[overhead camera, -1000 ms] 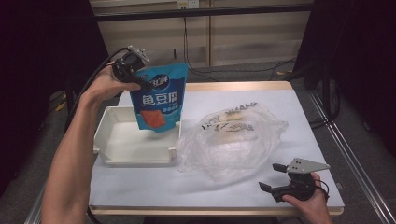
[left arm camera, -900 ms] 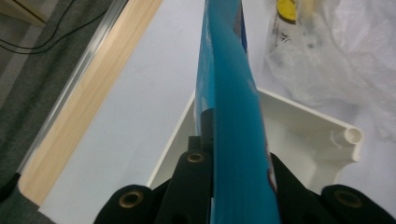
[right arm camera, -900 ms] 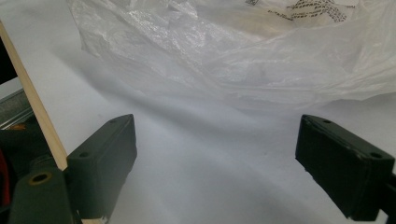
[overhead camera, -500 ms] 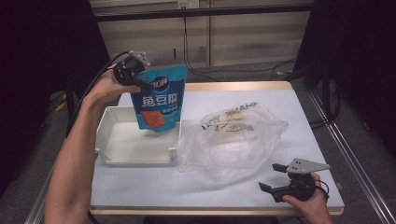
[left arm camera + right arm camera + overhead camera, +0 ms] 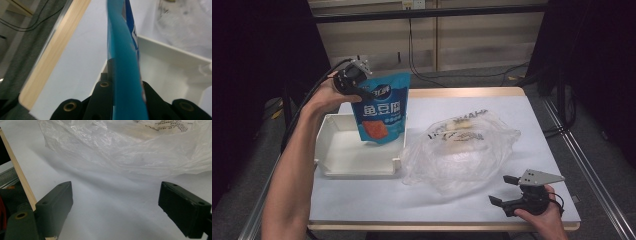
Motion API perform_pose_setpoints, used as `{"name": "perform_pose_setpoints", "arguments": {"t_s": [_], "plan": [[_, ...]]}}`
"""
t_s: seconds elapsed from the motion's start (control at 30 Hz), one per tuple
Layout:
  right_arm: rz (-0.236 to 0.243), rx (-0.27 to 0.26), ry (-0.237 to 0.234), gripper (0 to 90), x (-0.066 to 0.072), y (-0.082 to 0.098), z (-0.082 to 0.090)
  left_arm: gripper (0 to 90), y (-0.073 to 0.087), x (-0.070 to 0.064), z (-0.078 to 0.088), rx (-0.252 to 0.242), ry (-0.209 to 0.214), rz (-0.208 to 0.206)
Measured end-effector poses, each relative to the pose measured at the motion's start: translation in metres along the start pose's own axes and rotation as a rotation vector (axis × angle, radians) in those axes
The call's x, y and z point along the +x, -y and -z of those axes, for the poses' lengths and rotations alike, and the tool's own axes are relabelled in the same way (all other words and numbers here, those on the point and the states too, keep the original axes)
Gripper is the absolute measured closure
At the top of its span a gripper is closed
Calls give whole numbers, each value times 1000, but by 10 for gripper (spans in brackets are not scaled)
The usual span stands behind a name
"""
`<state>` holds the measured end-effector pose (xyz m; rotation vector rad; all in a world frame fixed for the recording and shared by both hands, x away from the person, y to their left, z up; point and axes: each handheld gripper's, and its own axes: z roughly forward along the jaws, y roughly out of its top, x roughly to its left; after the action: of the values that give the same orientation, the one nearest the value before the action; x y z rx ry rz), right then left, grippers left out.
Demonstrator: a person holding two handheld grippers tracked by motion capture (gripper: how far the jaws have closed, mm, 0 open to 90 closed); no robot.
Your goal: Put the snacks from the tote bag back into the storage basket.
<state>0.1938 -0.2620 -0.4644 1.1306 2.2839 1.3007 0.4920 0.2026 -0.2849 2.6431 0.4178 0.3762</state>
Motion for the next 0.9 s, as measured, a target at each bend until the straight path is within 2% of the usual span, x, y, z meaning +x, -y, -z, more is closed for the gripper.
{"name": "perform_pose_setpoints", "arguments": {"t_s": [0.1, 0.27, 0.33, 0.37, 0.4, 0.43, 0.5, 0.57, 0.67, 0.7, 0.73, 0.87, 0.9], "plan": [[0, 1, 0, 121, 0, 0, 0, 900, 2, 1, 1, -1, 15, 11], [3, 4, -3, 121, 1, -1, -1, 888, 5, 2, 1, 11, 6, 12], [1, 4, -2, 121, 1, 0, -1, 871, 6, 3, 2, 5, 14, 32], [1, 5, -2, 121, 0, 0, -1, 852, 7, 5, 4, 13, 11, 22], [2, 5, -1, 121, 0, 0, -1, 846, 9, 4, 4, 8, 9, 41], [1, 5, -2, 121, 0, 0, -1, 844, 11, 5, 4, 14, -1, 41], [4, 4, -4, 121, 1, 0, -1, 803, 15, 6, 4, -2, 7, 89], [5, 4, -5, 120, 1, 0, -1, 784, 19, 7, 4, -22, 0, 98], [6, 5, -6, 120, 1, 0, -2, 810, 20, 8, 4, -13, 5, 85], [7, 5, -5, 120, 1, 0, -2, 811, 19, 7, 4, -8, -9, 84], [4, 6, -5, 120, 1, 0, -2, 834, 18, 7, 5, 1, -20, 64], [6, 9, -6, 120, 1, -1, -2, 898, 10, 6, 2, 12, -33, 23], [5, 9, -5, 120, 1, -1, -2, 896, 9, 6, 1, 9, -39, 29]]}}
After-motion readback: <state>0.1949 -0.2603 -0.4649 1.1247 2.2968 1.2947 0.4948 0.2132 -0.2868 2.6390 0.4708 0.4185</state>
